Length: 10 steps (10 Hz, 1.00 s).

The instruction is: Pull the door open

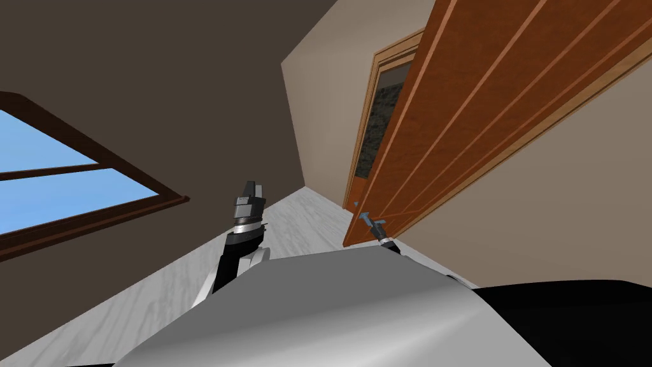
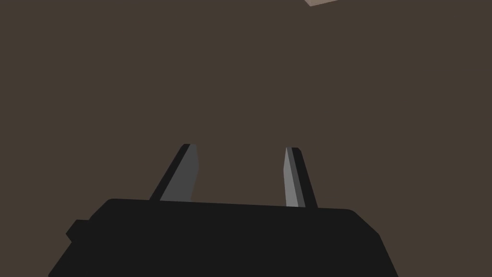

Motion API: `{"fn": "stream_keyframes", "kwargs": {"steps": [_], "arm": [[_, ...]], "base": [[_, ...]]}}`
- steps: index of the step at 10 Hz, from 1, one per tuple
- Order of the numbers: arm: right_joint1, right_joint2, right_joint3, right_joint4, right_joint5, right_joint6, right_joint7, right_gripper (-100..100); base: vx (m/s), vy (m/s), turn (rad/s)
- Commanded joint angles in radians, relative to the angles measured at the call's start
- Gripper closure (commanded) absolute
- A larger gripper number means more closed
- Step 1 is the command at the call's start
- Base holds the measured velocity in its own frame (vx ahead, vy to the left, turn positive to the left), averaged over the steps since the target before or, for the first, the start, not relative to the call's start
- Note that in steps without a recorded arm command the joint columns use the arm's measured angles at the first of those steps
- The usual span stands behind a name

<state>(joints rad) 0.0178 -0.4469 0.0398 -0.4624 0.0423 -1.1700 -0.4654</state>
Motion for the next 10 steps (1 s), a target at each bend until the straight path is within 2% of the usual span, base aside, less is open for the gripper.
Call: {"fn": "stream_keyframes", "kwargs": {"steps": [1,2,3,4,5,7,9,10], "arm": [[-0.015,-0.001,-0.001,0.05,0.0,-0.031,0.0,100],[-0.002,-0.012,-0.003,0.062,-0.001,-0.054,-0.009,100],[-0.002,-0.012,-0.003,0.062,-0.001,-0.054,-0.009,100],[0.003,-0.009,-0.004,0.042,-0.001,-0.038,-0.006,100],[0.006,-0.011,-0.001,0.053,0.001,-0.053,-0.009,100],[0.009,-0.014,0.0,0.058,0.002,-0.063,-0.011,100],[0.009,-0.014,0.0,0.058,0.002,-0.063,-0.011,100],[0.014,-0.018,0.002,0.066,0.004,-0.08,-0.015,100]], "base": [[-0.049,-0.008,-0.016],[-0.118,-0.032,0.165],[-0.134,-0.053,0.118],[-0.046,-0.02,0.02],[-0.12,-0.043,0.157],[-0.17,-0.075,0.139],[-0.087,-0.035,0.022],[-0.134,-0.035,0.195]]}}
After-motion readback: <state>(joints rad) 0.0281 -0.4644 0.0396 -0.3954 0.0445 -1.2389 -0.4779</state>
